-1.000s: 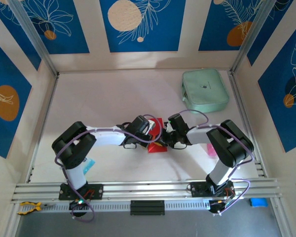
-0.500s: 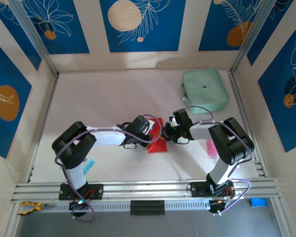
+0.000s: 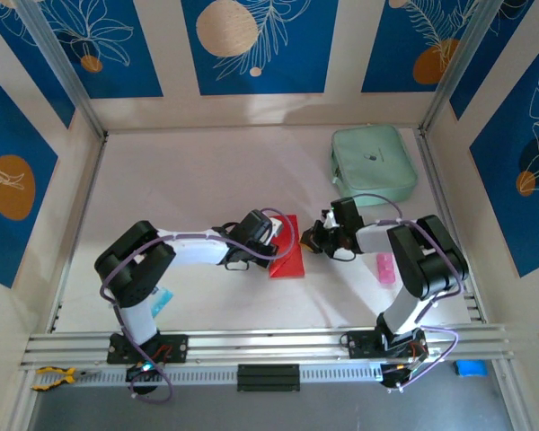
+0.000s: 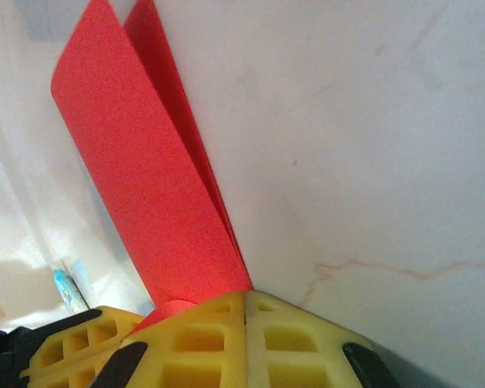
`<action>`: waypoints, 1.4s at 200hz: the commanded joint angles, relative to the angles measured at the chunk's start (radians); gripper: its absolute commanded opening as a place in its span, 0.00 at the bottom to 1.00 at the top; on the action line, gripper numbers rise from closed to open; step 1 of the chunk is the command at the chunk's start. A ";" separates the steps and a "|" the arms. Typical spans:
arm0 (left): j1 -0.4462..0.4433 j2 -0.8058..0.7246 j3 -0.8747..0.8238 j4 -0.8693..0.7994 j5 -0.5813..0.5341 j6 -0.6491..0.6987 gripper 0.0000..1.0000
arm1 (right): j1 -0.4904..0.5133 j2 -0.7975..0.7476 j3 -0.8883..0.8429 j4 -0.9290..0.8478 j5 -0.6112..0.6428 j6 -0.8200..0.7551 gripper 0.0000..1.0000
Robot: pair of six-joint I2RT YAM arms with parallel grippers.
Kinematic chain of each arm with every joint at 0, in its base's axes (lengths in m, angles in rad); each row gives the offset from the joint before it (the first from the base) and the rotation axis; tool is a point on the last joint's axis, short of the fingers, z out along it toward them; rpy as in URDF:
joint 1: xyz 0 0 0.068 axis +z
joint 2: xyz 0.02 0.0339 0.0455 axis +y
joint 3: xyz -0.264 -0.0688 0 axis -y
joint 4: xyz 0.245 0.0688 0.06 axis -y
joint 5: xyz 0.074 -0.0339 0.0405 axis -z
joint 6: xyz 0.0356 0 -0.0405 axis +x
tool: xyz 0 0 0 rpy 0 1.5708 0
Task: Fold a paper plane with a square sheet of paper (pick it up from the middle)
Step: Fold the triangle a second time at the center of the table.
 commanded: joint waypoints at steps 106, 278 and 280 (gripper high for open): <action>0.008 0.022 -0.030 -0.079 -0.012 0.015 0.00 | 0.150 0.026 0.037 -0.049 0.028 0.040 0.02; 0.006 -0.142 0.099 -0.168 0.328 -0.046 0.00 | 0.143 0.057 -0.009 -0.083 0.073 0.019 0.00; 0.007 -0.137 0.101 -0.166 0.335 -0.047 0.00 | 0.143 0.058 -0.008 -0.083 0.072 0.019 0.00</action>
